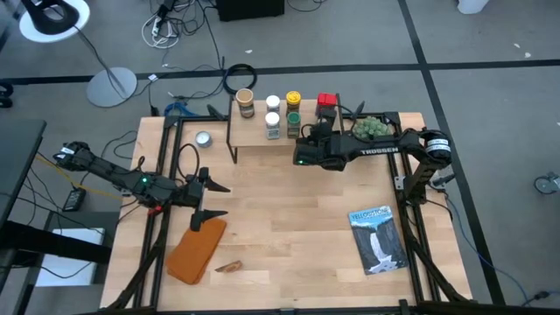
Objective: Shelf spices
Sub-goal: Put the brown seasoning bottle on the shelf
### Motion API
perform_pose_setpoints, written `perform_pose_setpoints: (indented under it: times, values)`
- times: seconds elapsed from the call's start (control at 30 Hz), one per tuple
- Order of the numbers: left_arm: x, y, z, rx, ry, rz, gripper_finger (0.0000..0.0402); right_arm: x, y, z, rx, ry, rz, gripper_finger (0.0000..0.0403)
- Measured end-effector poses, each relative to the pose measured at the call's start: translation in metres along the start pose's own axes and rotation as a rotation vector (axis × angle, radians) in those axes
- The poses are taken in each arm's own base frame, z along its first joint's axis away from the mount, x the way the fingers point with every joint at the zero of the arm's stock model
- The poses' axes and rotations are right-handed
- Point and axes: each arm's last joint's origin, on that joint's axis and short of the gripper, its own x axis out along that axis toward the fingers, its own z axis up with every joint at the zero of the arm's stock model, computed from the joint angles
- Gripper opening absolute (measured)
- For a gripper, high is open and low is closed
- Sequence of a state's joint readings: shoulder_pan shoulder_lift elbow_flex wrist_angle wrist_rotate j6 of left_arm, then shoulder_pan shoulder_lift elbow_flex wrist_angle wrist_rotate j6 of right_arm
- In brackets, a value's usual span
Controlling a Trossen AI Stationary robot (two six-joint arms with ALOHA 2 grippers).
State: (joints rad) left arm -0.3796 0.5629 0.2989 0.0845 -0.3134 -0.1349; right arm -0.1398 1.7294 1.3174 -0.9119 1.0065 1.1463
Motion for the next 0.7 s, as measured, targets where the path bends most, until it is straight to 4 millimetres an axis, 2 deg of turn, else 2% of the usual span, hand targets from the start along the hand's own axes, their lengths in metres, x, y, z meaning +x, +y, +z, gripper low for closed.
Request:
perform_pose_setpoints:
  times: [0.7]
  values:
    - [0.0000, 0.0000, 0.0000, 0.000, 0.000, 0.000, 0.0335, 0.0017, 0.0000, -0.0008, -0.023, 0.055, 0.019, 0.0206]
